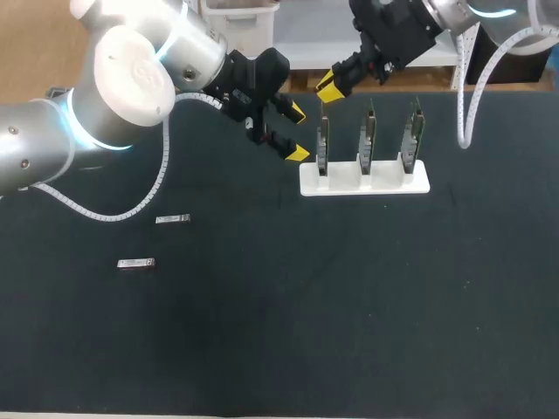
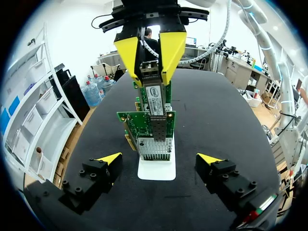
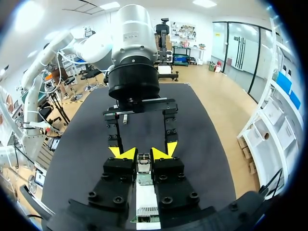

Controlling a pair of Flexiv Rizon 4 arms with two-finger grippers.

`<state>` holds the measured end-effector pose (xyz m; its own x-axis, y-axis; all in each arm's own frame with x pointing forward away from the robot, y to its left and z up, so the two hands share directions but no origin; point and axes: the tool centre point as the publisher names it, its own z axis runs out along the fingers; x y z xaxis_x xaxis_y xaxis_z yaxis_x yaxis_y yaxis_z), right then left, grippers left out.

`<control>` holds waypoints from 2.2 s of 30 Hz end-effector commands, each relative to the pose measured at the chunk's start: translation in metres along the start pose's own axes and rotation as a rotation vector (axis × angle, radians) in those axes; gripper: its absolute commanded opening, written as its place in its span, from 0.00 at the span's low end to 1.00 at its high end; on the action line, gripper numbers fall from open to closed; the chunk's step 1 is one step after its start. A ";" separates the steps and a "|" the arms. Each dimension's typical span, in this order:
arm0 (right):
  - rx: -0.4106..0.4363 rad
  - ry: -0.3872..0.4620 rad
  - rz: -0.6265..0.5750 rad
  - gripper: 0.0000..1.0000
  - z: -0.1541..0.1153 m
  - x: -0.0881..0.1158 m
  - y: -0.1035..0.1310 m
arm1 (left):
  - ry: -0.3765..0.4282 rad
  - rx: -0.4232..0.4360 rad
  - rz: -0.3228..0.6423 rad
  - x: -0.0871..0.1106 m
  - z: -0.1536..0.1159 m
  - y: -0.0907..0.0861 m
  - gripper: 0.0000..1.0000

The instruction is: Pick up the optical module with the left hand, and insert it into the network port with the right hand.

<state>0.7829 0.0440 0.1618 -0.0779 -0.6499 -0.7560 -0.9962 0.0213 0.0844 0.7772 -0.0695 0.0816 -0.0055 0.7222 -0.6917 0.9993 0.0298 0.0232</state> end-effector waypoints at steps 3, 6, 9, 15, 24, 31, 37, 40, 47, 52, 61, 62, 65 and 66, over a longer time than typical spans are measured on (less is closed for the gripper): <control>-0.013 -0.011 0.003 1.00 -0.001 -0.001 0.001 | 0.003 0.000 -0.001 0.000 0.000 0.000 1.00; -0.016 -0.027 0.006 1.00 -0.003 -0.004 0.003 | 0.003 0.000 -0.001 0.000 0.000 0.000 1.00; -0.019 -0.054 -0.003 1.00 -0.009 -0.011 0.006 | 0.003 0.000 -0.001 0.000 0.000 0.000 1.00; -0.015 -0.074 -0.006 0.43 -0.013 -0.014 0.005 | 0.003 0.000 -0.001 0.000 0.000 0.000 1.00; -0.019 -0.063 0.005 0.00 -0.008 -0.010 0.004 | 0.003 0.000 -0.001 0.000 0.000 0.000 1.00; -0.029 -0.052 0.016 0.00 -0.002 -0.005 -0.002 | 0.003 0.000 -0.001 0.000 0.000 0.000 1.00; -0.041 -0.035 0.027 0.00 0.004 0.002 -0.006 | 0.003 0.000 -0.001 0.000 0.000 0.000 1.00; -0.045 -0.026 0.032 0.00 0.005 0.005 -0.006 | 0.003 0.000 -0.001 0.000 0.000 0.000 1.00; -0.056 -0.013 0.032 0.00 0.009 0.007 -0.005 | 0.003 0.000 -0.001 0.000 0.000 0.000 1.00; -0.060 0.001 0.032 0.00 0.010 0.009 -0.004 | 0.003 0.000 -0.001 0.000 0.000 0.000 1.00; -0.060 0.014 0.041 0.00 0.011 0.014 -0.004 | 0.003 0.000 -0.001 0.000 0.000 0.000 1.00; -0.061 0.014 0.042 0.00 0.011 0.014 -0.004 | 0.003 0.000 -0.001 0.000 0.000 0.000 1.00; -0.063 0.016 0.044 0.00 0.011 0.015 -0.003 | 0.003 0.000 -0.001 0.000 0.000 0.000 1.00; -0.064 0.017 0.044 0.00 0.011 0.016 -0.003 | 0.003 0.000 -0.001 0.000 0.000 0.000 1.00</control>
<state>0.7839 0.0427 0.1434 -0.1197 -0.6616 -0.7402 -0.9876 0.0027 0.1573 0.7772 -0.0695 0.0816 -0.0054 0.7222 -0.6917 0.9993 0.0298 0.0232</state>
